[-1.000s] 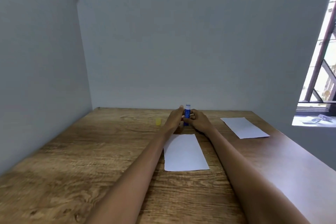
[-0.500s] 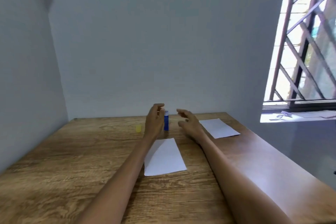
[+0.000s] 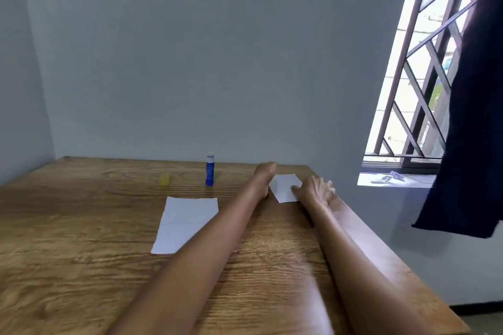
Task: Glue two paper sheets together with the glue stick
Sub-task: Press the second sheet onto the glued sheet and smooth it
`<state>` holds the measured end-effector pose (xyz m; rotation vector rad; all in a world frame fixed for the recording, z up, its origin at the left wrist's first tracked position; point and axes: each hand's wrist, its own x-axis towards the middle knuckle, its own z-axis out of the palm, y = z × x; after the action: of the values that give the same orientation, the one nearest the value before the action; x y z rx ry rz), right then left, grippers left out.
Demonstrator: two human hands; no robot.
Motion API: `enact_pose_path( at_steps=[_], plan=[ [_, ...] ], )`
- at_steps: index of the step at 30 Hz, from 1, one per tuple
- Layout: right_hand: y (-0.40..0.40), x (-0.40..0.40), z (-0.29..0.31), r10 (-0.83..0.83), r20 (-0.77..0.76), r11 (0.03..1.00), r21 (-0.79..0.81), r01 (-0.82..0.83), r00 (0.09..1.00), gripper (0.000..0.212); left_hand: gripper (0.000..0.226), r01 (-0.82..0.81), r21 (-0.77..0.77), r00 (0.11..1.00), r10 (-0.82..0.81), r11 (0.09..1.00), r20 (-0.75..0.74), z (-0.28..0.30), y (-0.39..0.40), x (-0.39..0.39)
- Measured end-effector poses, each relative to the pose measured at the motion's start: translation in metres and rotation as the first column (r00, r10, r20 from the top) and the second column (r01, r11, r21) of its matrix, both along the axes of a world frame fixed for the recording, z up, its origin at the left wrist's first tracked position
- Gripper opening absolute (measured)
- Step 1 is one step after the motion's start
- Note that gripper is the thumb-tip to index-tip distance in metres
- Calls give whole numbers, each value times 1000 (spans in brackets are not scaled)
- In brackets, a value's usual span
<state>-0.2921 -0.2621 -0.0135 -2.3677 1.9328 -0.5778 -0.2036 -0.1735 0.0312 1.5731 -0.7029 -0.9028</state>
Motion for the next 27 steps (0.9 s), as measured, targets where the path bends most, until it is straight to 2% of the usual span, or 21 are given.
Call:
enact_pose_path(
  at_steps=[2, 4, 6, 10, 13, 15, 17, 19, 20, 23, 27],
  plan=[
    [-2, 5, 1, 15, -11, 1000, 10, -15, 1000, 59, 9, -32, 7, 990, 33, 999, -137, 5, -3, 0],
    [-6, 3, 0, 25, 35, 999, 29, -26, 999, 59, 12, -69, -6, 972, 66, 998, -226, 3, -7, 4],
    [-10, 0, -3, 41, 107, 997, 55, -47, 993, 61, 14, -93, -13, 966, 87, 996, -245, -2, -11, 9],
    [-9, -1, -5, 58, 145, 995, 72, -69, 988, 67, 27, -66, 34, 994, 69, 997, -79, -11, -18, 14],
    [-5, 0, -4, 62, 156, 994, 80, -75, 986, 66, 8, -46, 112, 990, 30, 993, 135, -16, -25, 8],
    [-3, -1, -4, 58, 171, 994, 80, -73, 983, 64, 8, -94, 146, 954, 47, 985, 296, -20, -32, 2],
    [-1, -3, -3, 29, 145, 997, 70, -40, 989, 67, 24, -171, 116, 930, 121, 978, 348, -24, -39, -1],
    [2, -5, -2, -1, 114, 998, 61, -6, 993, 71, 43, -238, 87, 937, 206, 967, 281, -22, -40, -3],
    [3, -5, 0, -8, 113, 998, 66, 0, 994, 71, 47, -238, 82, 955, 218, 968, 201, -18, -40, -2],
    [4, -3, 7, 17, 161, 993, 112, -35, 987, 64, 51, -152, 33, 985, 154, 988, -79, -4, -33, 6],
    [-1, -4, 7, 53, 293, 987, 129, -95, 955, 55, 49, -67, 10, 957, 67, 998, -281, 1, -23, 16]
  ],
)
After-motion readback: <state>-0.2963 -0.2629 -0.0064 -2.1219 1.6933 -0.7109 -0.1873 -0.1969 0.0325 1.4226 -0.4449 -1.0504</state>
